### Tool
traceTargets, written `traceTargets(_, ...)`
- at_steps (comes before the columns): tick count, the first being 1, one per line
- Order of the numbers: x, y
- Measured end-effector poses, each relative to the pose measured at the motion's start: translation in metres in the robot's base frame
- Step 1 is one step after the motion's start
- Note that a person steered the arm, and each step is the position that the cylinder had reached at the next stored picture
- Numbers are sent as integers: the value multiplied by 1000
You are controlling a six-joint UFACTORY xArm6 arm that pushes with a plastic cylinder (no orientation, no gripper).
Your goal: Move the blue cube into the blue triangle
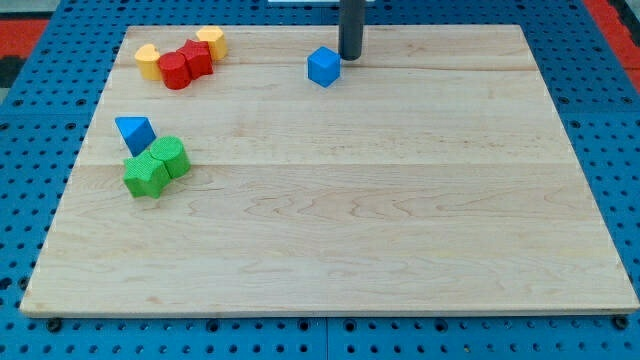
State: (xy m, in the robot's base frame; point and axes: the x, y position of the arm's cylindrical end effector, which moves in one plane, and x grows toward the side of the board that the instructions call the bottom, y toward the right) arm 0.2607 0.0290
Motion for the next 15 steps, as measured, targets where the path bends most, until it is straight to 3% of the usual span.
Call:
traceTargets(5, 133, -151)
traceTargets(6, 142, -104)
traceTargets(7, 134, -24)
traceTargets(8, 86, -30)
traceTargets(9, 86, -72)
traceTargets(10, 92, -81)
traceTargets(11, 68, -59)
traceTargets(14, 47, -99)
traceTargets(15, 61, -114)
